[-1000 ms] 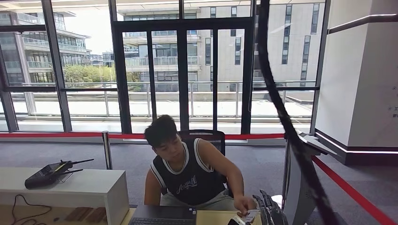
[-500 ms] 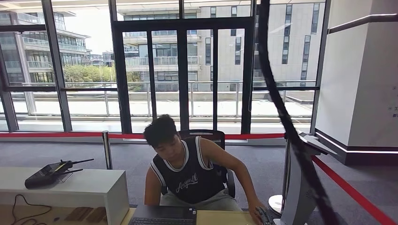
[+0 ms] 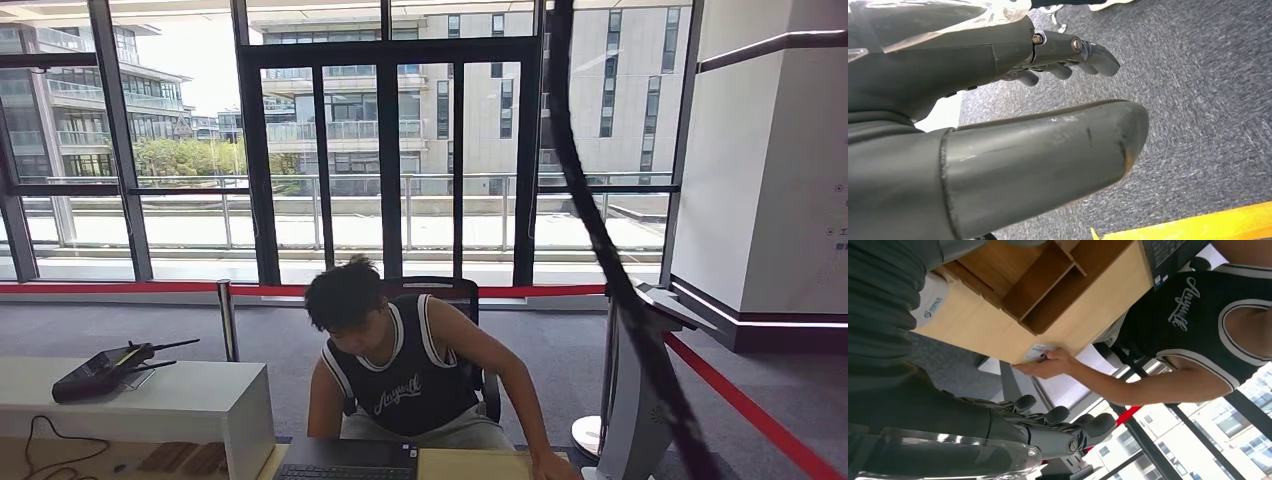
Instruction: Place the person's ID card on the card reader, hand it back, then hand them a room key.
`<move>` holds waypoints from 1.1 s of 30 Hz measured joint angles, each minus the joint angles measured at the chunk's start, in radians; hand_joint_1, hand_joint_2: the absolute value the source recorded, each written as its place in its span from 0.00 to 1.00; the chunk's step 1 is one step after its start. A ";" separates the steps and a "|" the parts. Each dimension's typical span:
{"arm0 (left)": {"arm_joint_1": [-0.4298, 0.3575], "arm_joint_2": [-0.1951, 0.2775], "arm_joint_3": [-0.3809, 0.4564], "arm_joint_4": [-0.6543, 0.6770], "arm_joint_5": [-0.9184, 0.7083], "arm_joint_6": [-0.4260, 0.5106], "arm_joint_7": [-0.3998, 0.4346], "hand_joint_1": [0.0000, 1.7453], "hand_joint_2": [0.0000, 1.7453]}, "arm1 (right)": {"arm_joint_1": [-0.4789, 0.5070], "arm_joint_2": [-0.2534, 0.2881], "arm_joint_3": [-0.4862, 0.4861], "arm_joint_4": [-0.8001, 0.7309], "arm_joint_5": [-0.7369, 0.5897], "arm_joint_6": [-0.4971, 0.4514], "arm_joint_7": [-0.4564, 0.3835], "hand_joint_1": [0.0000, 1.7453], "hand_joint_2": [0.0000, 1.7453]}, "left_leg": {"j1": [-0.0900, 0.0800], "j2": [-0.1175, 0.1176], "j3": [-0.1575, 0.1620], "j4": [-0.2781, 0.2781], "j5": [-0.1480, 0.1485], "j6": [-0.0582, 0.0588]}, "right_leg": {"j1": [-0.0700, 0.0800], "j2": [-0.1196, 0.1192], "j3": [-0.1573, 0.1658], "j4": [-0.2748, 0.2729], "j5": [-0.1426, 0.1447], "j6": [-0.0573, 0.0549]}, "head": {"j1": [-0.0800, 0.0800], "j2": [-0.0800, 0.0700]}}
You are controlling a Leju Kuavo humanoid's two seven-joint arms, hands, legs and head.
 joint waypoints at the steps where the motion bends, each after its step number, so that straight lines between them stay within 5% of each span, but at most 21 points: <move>1: 0.000 0.000 0.001 0.000 0.000 0.000 0.002 0.00 0.00 | 0.016 -0.001 0.002 -0.014 0.000 0.001 0.000 0.00 1.00 | 0.000 0.000 0.000 0.000 0.000 0.000 | 0.000 0.000 0.000 0.000 0.000 0.000 | 0.000 0.000; 13: -0.001 0.001 0.004 0.000 -0.012 -0.003 0.013 0.00 0.00 | 0.120 0.002 0.037 -0.065 0.108 0.005 0.018 0.00 1.00 | 0.000 0.000 0.000 0.000 0.000 0.000 | 0.000 0.000 0.000 0.000 0.000 0.000 | 0.000 0.000; 33: -0.002 0.000 0.004 0.000 -0.024 -0.012 0.026 0.00 0.00 | 0.116 0.028 0.068 -0.002 0.217 -0.012 0.080 0.00 1.00 | 0.000 0.000 0.000 0.000 0.000 0.000 | 0.000 0.000 0.000 0.000 0.000 0.000 | 0.000 0.000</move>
